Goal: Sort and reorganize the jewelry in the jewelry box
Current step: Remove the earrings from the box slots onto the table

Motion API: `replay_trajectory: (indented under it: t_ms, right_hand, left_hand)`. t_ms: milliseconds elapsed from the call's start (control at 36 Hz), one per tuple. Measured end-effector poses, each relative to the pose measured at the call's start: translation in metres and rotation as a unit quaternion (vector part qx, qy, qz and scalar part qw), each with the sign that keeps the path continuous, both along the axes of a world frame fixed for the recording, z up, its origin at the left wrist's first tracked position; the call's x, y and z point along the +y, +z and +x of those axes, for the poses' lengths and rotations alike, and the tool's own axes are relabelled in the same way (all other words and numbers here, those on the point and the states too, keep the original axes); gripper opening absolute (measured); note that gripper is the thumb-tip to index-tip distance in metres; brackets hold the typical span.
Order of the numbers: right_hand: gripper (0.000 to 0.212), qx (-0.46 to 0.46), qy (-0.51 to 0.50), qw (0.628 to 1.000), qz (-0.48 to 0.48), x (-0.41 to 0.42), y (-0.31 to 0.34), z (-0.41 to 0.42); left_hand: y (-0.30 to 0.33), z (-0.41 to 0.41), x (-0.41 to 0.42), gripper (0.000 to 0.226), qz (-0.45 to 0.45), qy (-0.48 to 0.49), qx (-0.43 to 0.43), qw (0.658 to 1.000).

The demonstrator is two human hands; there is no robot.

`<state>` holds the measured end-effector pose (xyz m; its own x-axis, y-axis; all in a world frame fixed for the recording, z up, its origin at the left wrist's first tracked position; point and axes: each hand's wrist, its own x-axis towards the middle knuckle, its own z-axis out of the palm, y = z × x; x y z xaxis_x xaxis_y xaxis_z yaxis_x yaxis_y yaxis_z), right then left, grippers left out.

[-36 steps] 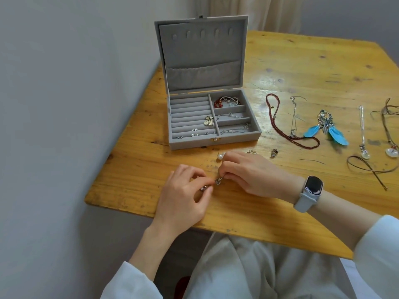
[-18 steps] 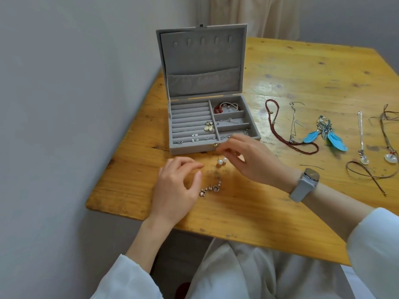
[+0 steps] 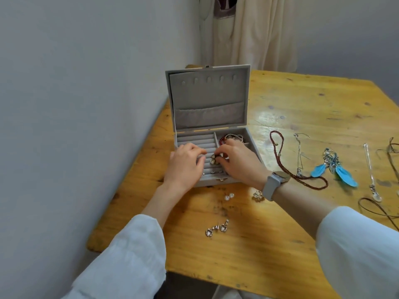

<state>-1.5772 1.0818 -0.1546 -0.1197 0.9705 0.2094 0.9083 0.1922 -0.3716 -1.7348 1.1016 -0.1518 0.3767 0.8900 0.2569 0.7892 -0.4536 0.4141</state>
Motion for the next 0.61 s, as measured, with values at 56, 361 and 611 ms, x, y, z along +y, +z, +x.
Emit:
replay_trajectory:
  t_ms: [56, 361, 611]
  right_hand:
    - [0.023, 0.033, -0.005, 0.999, -0.019, 0.004, 0.001, 0.001]
    - [0.002, 0.134, 0.017, 0.987, -0.087, 0.008, 0.013, 0.016]
    - [0.008, 0.235, 0.019, 0.970, -0.054, -0.029, 0.033, 0.033]
  left_hand:
    - [0.002, 0.003, 0.005, 0.028, -0.012, -0.011, 0.008, 1.000]
    - [0.002, 0.009, 0.024, 0.026, -0.034, -0.071, 0.056, 0.995]
    - [0.006, 0.008, 0.021, 0.005, -0.103, -0.071, -0.044, 0.991]
